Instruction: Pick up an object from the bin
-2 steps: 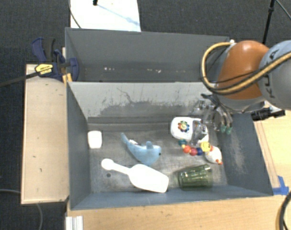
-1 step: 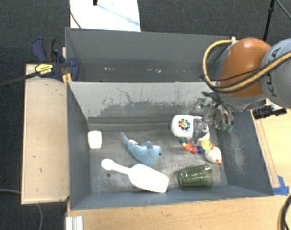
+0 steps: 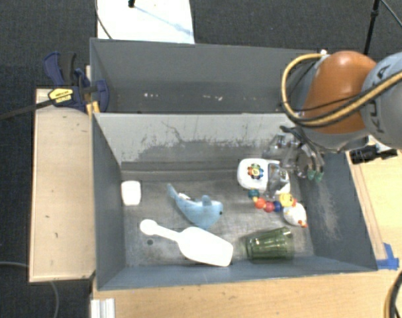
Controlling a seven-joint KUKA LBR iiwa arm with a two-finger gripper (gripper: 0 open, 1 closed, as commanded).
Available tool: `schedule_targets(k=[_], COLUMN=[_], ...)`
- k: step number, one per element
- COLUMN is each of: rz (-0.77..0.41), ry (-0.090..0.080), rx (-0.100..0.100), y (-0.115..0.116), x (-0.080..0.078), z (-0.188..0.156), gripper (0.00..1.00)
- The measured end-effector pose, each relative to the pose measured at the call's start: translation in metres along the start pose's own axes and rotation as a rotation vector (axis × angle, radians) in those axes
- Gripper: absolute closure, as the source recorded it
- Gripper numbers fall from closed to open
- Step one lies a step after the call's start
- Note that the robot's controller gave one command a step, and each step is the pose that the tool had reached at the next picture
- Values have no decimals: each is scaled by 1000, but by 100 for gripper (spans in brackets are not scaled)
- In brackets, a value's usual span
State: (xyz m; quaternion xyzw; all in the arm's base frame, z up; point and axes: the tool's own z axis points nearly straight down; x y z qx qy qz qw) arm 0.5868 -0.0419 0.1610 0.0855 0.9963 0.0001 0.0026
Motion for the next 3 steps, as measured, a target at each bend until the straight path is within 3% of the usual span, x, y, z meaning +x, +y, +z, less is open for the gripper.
schedule_targets(k=[3], rz=[-2], ry=[3], rx=[0], y=[0], x=[0], z=[-10], gripper=[100])
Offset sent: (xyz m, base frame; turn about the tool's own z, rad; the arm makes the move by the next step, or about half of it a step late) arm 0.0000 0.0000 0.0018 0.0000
